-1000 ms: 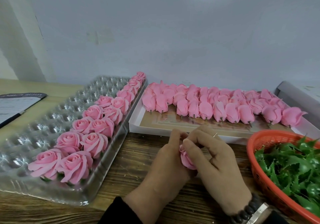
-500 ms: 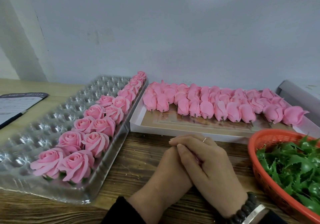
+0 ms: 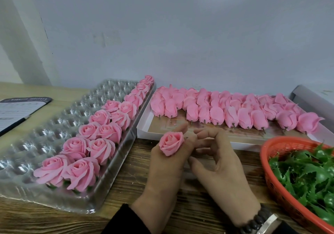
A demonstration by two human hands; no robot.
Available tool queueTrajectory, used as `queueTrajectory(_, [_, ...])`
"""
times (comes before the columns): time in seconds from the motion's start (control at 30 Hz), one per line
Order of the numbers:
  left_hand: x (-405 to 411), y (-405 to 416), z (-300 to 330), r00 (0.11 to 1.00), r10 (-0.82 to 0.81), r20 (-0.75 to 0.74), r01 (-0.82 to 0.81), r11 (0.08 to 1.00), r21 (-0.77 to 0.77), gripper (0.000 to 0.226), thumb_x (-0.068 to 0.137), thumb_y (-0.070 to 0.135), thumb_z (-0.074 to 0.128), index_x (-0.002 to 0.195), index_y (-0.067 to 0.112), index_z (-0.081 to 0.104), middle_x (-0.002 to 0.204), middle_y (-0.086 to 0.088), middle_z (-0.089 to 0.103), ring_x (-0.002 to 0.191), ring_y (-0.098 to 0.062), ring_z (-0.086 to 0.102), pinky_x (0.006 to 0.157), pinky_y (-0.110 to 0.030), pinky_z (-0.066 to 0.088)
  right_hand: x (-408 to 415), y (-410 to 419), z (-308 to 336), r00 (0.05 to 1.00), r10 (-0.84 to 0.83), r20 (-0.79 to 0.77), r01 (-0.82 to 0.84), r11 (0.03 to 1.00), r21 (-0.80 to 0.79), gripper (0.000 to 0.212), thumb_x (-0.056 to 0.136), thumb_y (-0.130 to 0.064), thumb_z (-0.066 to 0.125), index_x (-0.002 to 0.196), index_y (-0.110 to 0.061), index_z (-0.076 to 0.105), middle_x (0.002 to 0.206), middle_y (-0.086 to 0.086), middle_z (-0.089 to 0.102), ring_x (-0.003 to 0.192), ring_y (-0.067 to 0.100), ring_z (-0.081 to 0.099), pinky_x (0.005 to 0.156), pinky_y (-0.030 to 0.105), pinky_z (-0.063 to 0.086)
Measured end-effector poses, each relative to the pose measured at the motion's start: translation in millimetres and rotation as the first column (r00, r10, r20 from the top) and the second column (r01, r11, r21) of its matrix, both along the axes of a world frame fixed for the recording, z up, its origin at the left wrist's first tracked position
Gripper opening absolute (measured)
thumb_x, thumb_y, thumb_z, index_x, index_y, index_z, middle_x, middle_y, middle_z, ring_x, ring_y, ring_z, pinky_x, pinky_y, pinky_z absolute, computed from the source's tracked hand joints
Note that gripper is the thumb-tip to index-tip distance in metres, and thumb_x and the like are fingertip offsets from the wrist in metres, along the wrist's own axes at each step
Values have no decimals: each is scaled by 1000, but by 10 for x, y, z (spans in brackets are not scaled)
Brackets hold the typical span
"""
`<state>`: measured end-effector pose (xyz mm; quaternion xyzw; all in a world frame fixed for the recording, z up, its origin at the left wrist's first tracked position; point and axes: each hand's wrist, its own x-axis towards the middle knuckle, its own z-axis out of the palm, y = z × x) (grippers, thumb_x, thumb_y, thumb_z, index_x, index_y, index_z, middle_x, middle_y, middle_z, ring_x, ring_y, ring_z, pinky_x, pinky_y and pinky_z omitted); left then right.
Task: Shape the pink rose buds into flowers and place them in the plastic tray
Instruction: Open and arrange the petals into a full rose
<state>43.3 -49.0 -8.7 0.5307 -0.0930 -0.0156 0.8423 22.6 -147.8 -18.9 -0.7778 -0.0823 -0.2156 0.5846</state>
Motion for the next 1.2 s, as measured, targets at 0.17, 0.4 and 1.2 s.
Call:
queueTrajectory(0.17, [-26, -22, -6, 996, -26, -84, 19, 997, -78, 60, 54, 34, 73, 111, 18, 64, 104, 0, 71, 95, -14, 68, 73, -23, 53, -8, 62, -22, 999, 35, -40, -40, 992, -119, 38, 68, -15, 67, 96, -35, 51, 90, -9, 64, 86, 7, 62, 76, 19, 48])
queueTrajectory(0.4, [-48, -52, -22, 982, -123, -142, 108, 988, -109, 59, 55, 33, 72, 111, 16, 64, 106, -6, 71, 101, -16, 66, 92, -30, 48, -7, 50, -14, 1000, -7, 11, 10, 979, -204, 33, 69, -19, 59, 97, -34, 50, 87, -10, 61, 82, 8, 60, 74, 30, 50])
queueTrajectory(1.2, [-18, -18, 37, 981, 80, 175, -135, 934, 331, 45, 64, 6, 78, 103, 12, 56, 93, -8, 63, 68, 3, 61, 58, -9, 46, 44, -74, -30, 992, -101, -71, 101, 995, -2, 35, 58, -24, 73, 81, -42, 53, 83, -15, 66, 69, 3, 61, 58, 10, 46])
